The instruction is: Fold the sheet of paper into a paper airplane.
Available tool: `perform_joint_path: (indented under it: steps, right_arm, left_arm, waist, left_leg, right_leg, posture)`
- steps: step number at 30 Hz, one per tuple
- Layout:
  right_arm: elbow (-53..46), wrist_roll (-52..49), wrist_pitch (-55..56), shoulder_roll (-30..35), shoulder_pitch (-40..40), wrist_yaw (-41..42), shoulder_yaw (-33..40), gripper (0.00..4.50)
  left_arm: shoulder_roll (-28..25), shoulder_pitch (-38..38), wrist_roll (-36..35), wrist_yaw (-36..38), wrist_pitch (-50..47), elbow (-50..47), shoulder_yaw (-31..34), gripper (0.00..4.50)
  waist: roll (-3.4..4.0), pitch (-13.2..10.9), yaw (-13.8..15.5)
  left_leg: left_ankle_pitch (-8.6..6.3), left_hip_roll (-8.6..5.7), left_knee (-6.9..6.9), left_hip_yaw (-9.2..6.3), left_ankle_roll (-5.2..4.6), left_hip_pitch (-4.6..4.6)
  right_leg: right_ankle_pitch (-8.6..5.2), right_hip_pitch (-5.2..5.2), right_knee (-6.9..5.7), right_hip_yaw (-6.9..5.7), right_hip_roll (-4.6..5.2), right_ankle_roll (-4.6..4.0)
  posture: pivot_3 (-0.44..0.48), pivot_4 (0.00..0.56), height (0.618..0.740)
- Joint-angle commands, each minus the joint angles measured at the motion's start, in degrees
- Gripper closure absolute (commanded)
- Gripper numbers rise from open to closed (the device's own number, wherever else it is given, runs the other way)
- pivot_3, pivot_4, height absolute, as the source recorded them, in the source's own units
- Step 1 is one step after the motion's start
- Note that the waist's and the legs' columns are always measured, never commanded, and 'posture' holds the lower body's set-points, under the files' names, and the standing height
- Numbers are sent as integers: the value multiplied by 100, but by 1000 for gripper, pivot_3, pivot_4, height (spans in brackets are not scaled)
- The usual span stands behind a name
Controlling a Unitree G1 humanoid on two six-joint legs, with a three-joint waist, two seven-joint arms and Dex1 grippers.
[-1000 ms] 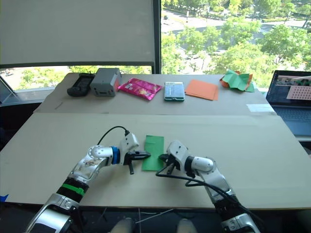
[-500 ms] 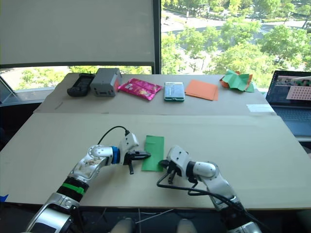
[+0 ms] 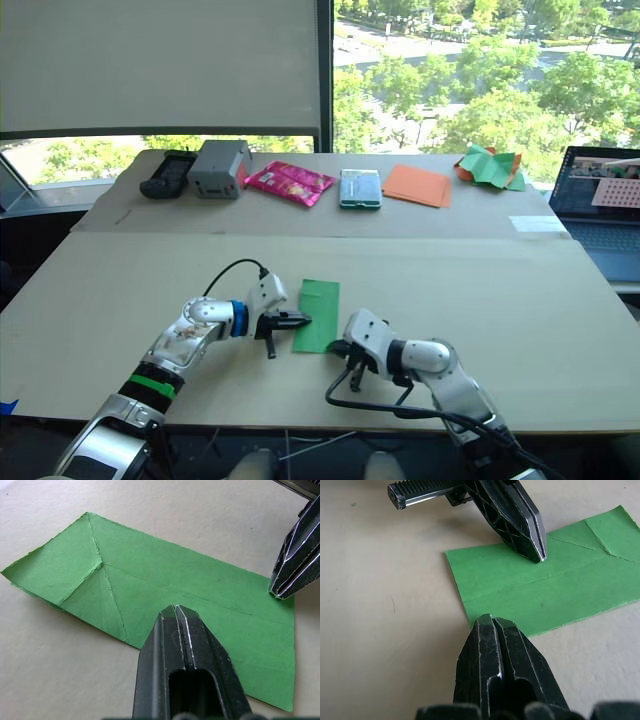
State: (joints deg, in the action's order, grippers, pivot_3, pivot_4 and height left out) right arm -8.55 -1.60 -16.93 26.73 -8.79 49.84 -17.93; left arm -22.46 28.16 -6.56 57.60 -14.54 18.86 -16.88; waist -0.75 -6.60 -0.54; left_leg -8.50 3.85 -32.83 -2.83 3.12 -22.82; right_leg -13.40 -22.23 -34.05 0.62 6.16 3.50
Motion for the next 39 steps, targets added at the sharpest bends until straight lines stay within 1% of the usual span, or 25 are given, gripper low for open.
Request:
perform_joint_path:
  steps: [1,4,6,8,10,12,14,18,25,29,32,35,37,39]
  right_arm:
    - [60,-24,-312,109,213,267,-386,4441]
    - [-51,-101,-323,80,172,194,-273,4441]
    - [-333,-481,-462,-75,70,3,154,4441]
    - [-831,-1069,-815,-235,-36,-176,719,4441]
    - [-1205,-1393,-1113,-288,-60,-326,1053,4441]
    - [-1453,-1519,-1302,-256,-27,-439,1188,4441]
    - [-1612,-1588,-1443,-226,-1,-548,1255,4441]
    - [-1748,-1578,-1594,-150,79,-720,1274,4441]
    - [-1732,-1602,-1599,-66,101,-909,1306,4441]
    - [-1876,-1768,-1676,48,20,-935,1466,4441]
    - [-1941,-1891,-1768,17,-211,-1006,1552,4441]
    - [-1922,-1948,-1864,-31,-545,-1133,1562,4441]
    - [-1820,-1890,-1929,-84,-808,-1248,1502,4441]
    - [-1635,-1713,-1924,-108,-1038,-1350,1353,4441]
  left_arm:
    - [-8,-65,232,-2,-42,259,-163,4500]
    - [-13,-43,224,-1,-14,272,-143,4500]
    - [-102,-54,134,8,-48,72,-16,4500]
    - [-268,-115,-137,49,-297,-369,281,4500]
    - [-387,-183,-396,70,-595,-766,541,4500]
    - [-477,-236,-594,74,-845,-1074,719,4500]
    - [-520,-264,-744,53,-1049,-1285,850,4500]
    - [-599,-273,-732,18,-1142,-1411,870,4500]
    - [-236,-43,-618,-58,-929,-1092,604,4500]
    - [242,366,-592,-91,-809,-801,387,4500]
    - [518,593,-506,-98,-673,-482,278,4500]
    - [653,658,-413,-34,-529,-265,172,4500]
    - [744,681,-369,-31,-446,-123,120,4500]
    - [834,701,-335,-29,-384,-5,72,4500]
  waist:
    - [-1,-1,-1]
    - [-4,-2,-2]
    - [-7,-5,0]
    - [-7,-30,-12]
    - [8,-65,-39]
    - [2,-75,-32]
    - [-2,-78,-8]
    - [-2,-79,54]
    - [-11,-86,89]
    - [-16,-91,124]
    - [-17,-91,122]
    - [-15,-90,74]
    - [-15,-91,50]
    - [-13,-91,47]
  left_leg:
    - [0,0,0,0,0,0]
    - [0,0,0,0,1,0]
    - [0,0,0,0,1,0]
    - [0,1,1,-1,1,-4]
    - [0,1,2,0,0,-29]
    - [2,1,3,-1,-2,-55]
    - [1,3,3,-4,-2,-42]
    - [1,0,6,0,-1,-46]
    - [1,-1,3,4,-1,-49]
    - [1,-2,1,4,-1,-53]
    - [1,-4,-3,4,-1,-58]
    - [2,-4,-4,4,-3,-54]
    - [3,-3,1,2,-5,-50]
    - [3,-2,3,-2,-5,-49]
  right_leg:
    - [0,0,0,0,0,0]
    - [0,-1,0,0,0,0]
    - [0,-1,0,0,0,0]
    - [0,-7,0,-1,0,0]
    - [0,-29,-1,0,0,0]
    - [3,-32,-5,1,-1,2]
    - [3,-47,-7,-2,-5,2]
    - [3,-47,2,-1,-2,2]
    - [3,-49,7,0,0,2]
    - [3,-50,7,0,0,2]
    - [3,-48,7,0,0,2]
    - [3,-47,5,2,-1,3]
    - [4,-23,-1,1,-4,4]
    - [4,-25,-3,1,-7,4]
  posture:
    - [0,150,706]
    - [0,150,706]
    - [0,150,706]
    - [0,150,706]
    - [0,150,706]
    - [0,150,706]
    - [0,150,706]
    - [0,150,706]
    - [0,150,706]
    - [0,150,706]
    - [0,150,706]
    - [0,150,706]
    - [0,150,706]
    - [0,150,706]
